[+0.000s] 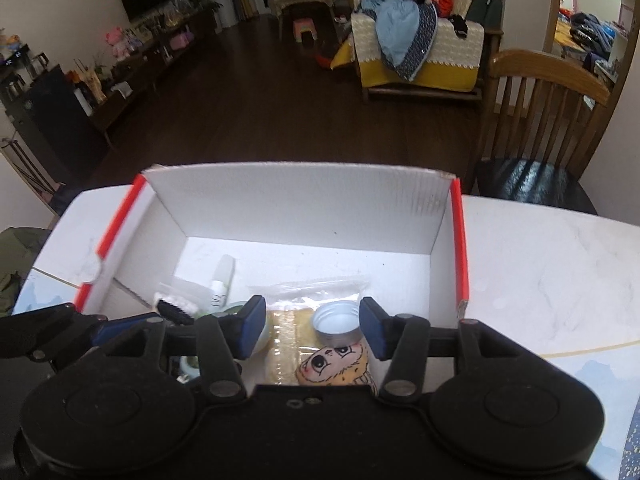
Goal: Organize objects
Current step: 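Open both tools to release the tape roller and lid into the box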
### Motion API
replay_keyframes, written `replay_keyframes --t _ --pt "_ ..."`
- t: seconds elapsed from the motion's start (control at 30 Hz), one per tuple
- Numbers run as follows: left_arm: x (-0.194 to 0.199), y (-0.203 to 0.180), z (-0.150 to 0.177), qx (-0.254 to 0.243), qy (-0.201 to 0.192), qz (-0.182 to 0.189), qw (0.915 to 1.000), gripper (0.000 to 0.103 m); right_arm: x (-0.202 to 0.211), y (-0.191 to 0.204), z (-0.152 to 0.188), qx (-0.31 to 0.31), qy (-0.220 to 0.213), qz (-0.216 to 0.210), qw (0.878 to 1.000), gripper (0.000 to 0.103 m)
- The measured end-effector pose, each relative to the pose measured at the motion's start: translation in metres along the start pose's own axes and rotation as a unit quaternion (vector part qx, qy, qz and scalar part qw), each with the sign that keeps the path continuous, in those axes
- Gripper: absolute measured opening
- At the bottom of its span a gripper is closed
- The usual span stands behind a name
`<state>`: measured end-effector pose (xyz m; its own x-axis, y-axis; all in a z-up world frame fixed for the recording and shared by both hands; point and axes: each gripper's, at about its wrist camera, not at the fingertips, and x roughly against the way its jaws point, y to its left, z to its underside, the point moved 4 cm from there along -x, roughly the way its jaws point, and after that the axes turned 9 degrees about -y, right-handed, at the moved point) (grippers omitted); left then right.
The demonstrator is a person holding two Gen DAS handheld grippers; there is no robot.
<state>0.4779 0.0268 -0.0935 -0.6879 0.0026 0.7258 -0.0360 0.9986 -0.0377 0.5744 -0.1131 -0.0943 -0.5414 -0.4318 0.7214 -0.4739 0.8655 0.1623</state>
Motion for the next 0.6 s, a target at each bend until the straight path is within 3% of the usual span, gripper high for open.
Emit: replay_keyframes --t 0.13,0.5,0.6 --pt "0.02 0.002 -0.001 0.004 -0.014 0.004 0.9999 0.066 0.024 0.006 0.0 0.013 -0.022 -0.015 1.0 0.063" --pt "0.076 0.014 0.002 0.017 -0.051 0.003 0.9985 0.066 0.077 0.021 0.009 0.031 -0.058 -0.035 0.997 0.065" --pt "0.091 0.016 0.005 0.019 -0.061 0.005 0.998 0.066 0.092 0.026 0.015 0.041 -0.075 -0.033 0.996 0.077"
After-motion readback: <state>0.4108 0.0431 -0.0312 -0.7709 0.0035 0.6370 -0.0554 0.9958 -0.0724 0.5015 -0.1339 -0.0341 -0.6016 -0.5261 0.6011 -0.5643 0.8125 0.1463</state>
